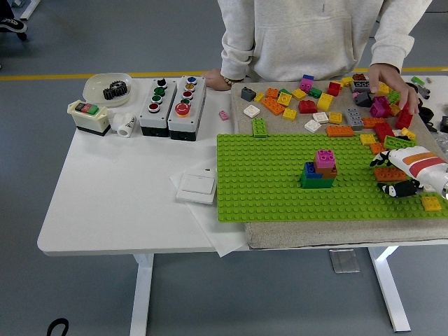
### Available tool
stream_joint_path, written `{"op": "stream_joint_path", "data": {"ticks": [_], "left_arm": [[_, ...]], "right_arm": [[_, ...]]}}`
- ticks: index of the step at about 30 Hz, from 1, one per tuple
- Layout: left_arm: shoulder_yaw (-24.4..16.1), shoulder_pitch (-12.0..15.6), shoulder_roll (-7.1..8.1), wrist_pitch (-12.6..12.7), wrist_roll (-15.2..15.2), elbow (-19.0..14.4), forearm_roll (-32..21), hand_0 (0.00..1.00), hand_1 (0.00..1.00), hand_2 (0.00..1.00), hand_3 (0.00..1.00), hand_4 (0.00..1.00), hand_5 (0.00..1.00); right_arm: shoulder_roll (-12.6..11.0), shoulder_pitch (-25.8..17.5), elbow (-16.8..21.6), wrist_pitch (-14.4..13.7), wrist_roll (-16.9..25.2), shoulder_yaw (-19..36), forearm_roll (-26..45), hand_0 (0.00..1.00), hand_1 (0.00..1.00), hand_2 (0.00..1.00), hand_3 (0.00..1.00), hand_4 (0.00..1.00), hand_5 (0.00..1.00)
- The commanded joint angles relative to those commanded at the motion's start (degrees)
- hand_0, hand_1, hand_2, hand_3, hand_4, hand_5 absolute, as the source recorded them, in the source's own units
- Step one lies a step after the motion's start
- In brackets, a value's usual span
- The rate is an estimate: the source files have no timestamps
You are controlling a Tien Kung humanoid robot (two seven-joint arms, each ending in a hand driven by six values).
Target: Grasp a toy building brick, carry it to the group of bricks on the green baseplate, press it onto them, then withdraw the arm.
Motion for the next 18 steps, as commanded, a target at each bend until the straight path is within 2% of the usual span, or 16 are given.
{"op": "stream_joint_path", "data": {"ticks": [11, 12, 17, 18], "left_arm": [[-0.3, 0.2, -0.07, 0.1, -0.2, 0.0, 0.0, 0.853, 0.839, 0.845, 0.642, 0.723, 0.619], [-0.3, 0.2, -0.07, 0.1, -0.2, 0.0, 0.0, 0.852, 0.839, 0.844, 0.642, 0.723, 0.619], [-0.4, 0.2, -0.05, 0.0, -0.2, 0.0, 0.0, 0.852, 0.839, 0.844, 0.642, 0.723, 0.619], [-0.4, 0.2, -0.05, 0.0, -0.2, 0.0, 0.0, 0.852, 0.838, 0.845, 0.643, 0.723, 0.619]], "right_arm": [[-0.5, -0.2, 0.2, -0.1, -0.3, 0.1, -0.5, 0.516, 0.64, 0.684, 0.728, 0.711, 0.212], [-0.5, -0.2, 0.2, -0.1, -0.3, 0.1, -0.5, 0.457, 0.551, 0.608, 0.714, 0.665, 0.181], [-0.8, -0.3, 0.3, -0.5, -0.2, 0.3, -0.7, 0.457, 0.551, 0.608, 0.714, 0.665, 0.181], [-0.8, -0.3, 0.3, -0.5, -0.1, 0.4, -0.7, 0.406, 0.502, 0.559, 0.68, 0.627, 0.159]]}}
